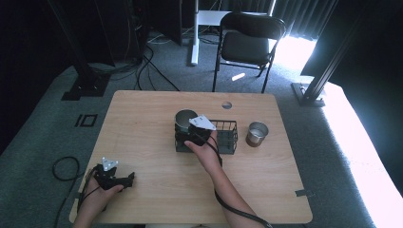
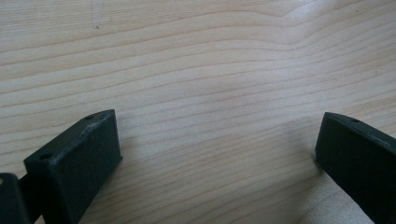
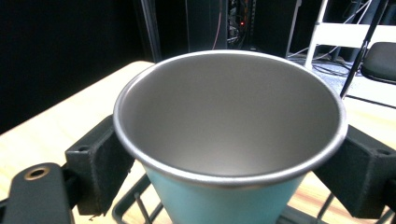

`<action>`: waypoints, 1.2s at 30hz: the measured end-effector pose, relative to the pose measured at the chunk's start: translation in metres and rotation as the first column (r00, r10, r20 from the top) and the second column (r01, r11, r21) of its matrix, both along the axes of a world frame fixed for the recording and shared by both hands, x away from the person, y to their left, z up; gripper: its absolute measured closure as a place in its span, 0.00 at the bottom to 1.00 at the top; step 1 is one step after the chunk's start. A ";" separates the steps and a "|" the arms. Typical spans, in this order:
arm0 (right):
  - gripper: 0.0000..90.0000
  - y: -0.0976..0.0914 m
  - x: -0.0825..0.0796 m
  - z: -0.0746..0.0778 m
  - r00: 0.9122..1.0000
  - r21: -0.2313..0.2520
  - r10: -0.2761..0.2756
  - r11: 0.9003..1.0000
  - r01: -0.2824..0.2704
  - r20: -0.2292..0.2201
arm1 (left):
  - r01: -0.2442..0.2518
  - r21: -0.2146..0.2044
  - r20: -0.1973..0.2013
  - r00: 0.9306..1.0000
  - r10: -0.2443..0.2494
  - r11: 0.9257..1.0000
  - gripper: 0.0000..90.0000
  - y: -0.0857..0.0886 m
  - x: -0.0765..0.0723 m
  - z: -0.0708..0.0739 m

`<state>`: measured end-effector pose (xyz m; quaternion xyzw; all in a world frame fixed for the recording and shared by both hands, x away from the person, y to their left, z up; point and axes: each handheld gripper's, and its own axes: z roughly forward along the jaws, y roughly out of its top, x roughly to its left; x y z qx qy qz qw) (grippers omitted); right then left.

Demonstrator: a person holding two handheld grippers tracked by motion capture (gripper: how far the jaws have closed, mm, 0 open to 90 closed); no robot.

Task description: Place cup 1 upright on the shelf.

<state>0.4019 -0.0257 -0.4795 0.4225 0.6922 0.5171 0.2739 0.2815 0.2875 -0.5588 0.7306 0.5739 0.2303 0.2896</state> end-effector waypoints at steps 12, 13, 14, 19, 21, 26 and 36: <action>0.12 -0.017 -0.015 0.007 0.998 -0.016 0.070 0.997 -0.070 0.005 | 0.000 0.000 0.000 1.000 0.000 1.000 0.01 0.000 0.000 0.000; 0.12 -0.019 -0.016 0.007 0.997 -0.019 0.075 0.997 -0.075 0.004 | 0.000 0.001 0.000 1.000 0.000 1.000 0.01 0.000 0.000 0.000; 0.12 -0.020 -0.016 0.006 0.997 -0.021 0.079 0.997 -0.079 0.001 | 0.000 0.001 0.000 1.000 0.000 1.000 0.01 0.000 0.000 0.000; 0.12 -0.029 -0.021 0.007 0.997 -0.020 0.084 0.996 -0.083 0.002 | 0.000 0.001 0.000 1.000 0.000 1.000 0.01 0.000 0.000 0.000; 0.12 -0.033 -0.023 0.007 0.996 -0.021 0.084 0.996 -0.084 0.003 | 0.000 0.001 0.000 1.000 0.000 1.000 0.01 0.000 0.000 0.000; 0.12 -0.042 -0.028 0.007 0.997 -0.019 0.083 0.996 -0.083 -0.002 | 0.001 0.001 -0.001 1.000 -0.001 1.000 0.01 0.000 0.000 0.000; 0.12 -0.067 -0.038 0.007 0.997 -0.032 0.073 0.997 -0.073 -0.003 | 0.000 0.001 0.000 1.000 0.000 1.000 0.01 0.000 0.000 0.000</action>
